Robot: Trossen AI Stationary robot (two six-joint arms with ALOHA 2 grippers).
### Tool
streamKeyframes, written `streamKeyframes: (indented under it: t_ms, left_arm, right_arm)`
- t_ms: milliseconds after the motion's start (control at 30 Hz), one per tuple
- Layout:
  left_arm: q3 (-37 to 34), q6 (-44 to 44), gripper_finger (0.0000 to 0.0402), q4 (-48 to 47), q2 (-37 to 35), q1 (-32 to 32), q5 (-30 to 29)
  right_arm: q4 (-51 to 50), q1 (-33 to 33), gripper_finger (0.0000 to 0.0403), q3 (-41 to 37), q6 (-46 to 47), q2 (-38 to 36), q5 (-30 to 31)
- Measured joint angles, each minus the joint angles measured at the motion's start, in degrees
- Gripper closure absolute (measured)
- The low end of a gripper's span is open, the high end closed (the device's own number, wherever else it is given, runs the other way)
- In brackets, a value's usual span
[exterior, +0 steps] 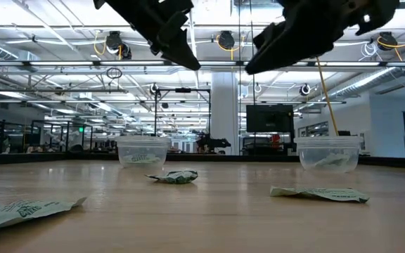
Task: Pick and place Stevia / Truvia into bins
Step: Put the stevia packet into the right container
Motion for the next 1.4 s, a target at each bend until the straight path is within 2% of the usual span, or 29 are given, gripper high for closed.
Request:
streamKeyframes:
  t_ms: [133,333,433,567,700,1000,1400]
  left_arm:
    - [0.0,-0.5,0.0314,-0.7,0.0,0.0,0.0]
    - [0.0,-1.7,0.0314,-2.1,0.0,0.0,0.0]
    - [0.0,-1.7,0.0314,-2.0,0.0,0.0,0.0]
    - [0.0,-1.9,0.0314,-2.0,0.0,0.0,0.0]
    - [0.0,-2.9,0.0314,-2.0,0.0,0.0,0.1]
    - [0.0,-3.9,0.0314,-2.1,0.0,0.0,0.2]
    - [0.0,-3.6,0.0314,-2.1,0.0,0.0,0.2]
  right_arm:
    - [1.7,1.6,0.0295,0.0,1.5,5.5,-0.1]
    - [1.8,4.2,0.0250,0.0,9.7,9.8,-0.4]
    - [2.8,5.4,0.0239,0.0,10.4,11.9,-4.5]
    - [8.0,7.3,0.0238,0.0,8.6,16.0,-9.0]
    - [12.0,7.8,0.0242,0.0,7.8,19.3,-9.1]
    - [11.1,7.1,0.0243,0.0,7.6,20.9,-8.9]
    - [5.3,2.0,0.0247,0.2,4.0,20.7,-7.4]
